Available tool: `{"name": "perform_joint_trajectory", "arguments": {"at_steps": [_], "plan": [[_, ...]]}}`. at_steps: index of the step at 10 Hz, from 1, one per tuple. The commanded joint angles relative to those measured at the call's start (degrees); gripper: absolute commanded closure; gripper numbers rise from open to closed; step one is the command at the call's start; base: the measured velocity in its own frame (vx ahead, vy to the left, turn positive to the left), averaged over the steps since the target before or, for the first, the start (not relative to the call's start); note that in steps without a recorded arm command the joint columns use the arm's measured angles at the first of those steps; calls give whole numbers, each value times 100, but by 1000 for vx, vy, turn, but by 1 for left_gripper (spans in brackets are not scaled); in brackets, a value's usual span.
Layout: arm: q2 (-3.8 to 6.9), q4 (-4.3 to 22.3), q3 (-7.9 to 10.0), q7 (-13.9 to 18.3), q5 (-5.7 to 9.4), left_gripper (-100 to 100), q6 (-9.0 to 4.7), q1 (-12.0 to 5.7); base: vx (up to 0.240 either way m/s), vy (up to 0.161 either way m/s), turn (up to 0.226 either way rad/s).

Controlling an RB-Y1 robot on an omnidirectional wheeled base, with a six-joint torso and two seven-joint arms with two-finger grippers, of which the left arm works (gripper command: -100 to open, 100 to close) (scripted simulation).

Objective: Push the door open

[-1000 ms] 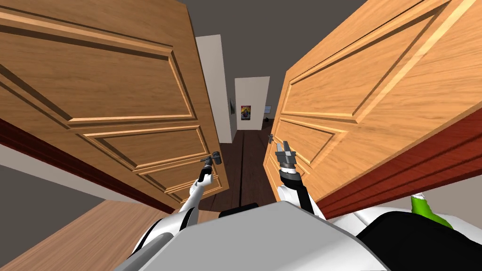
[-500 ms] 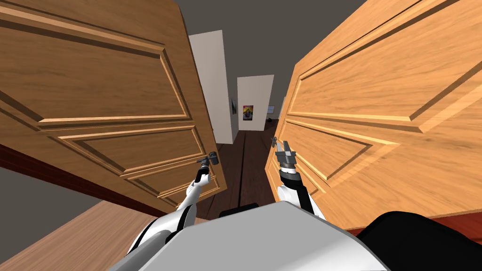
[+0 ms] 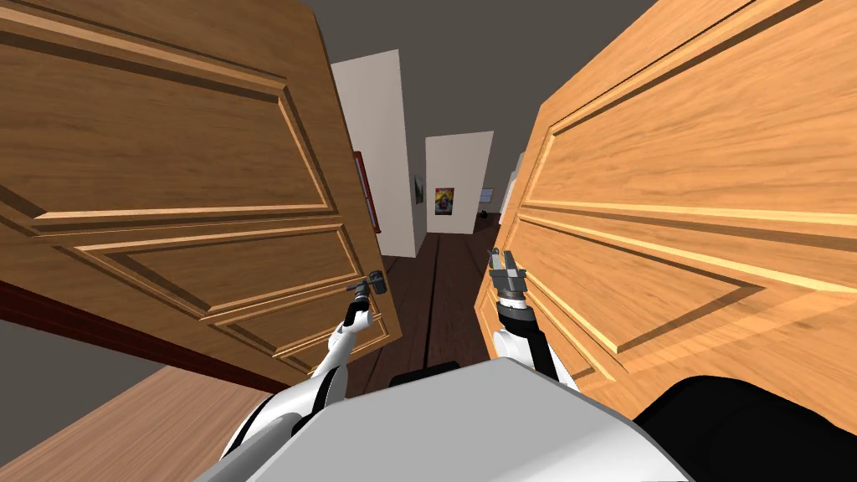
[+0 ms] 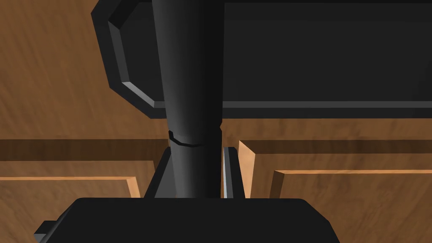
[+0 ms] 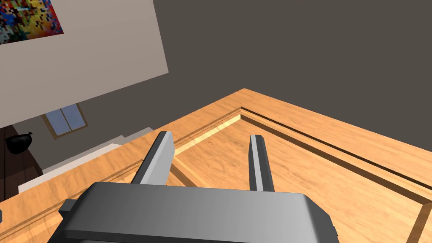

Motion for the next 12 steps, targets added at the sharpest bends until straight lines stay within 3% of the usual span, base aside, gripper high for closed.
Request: {"name": "perform_joint_trajectory", "arguments": {"at_steps": [1, 12], "plan": [[33, 28, 29, 17, -19, 100, -36, -44, 169, -22, 93], [97, 118, 351, 133, -258, 100, -72, -70, 195, -52, 129]]}}
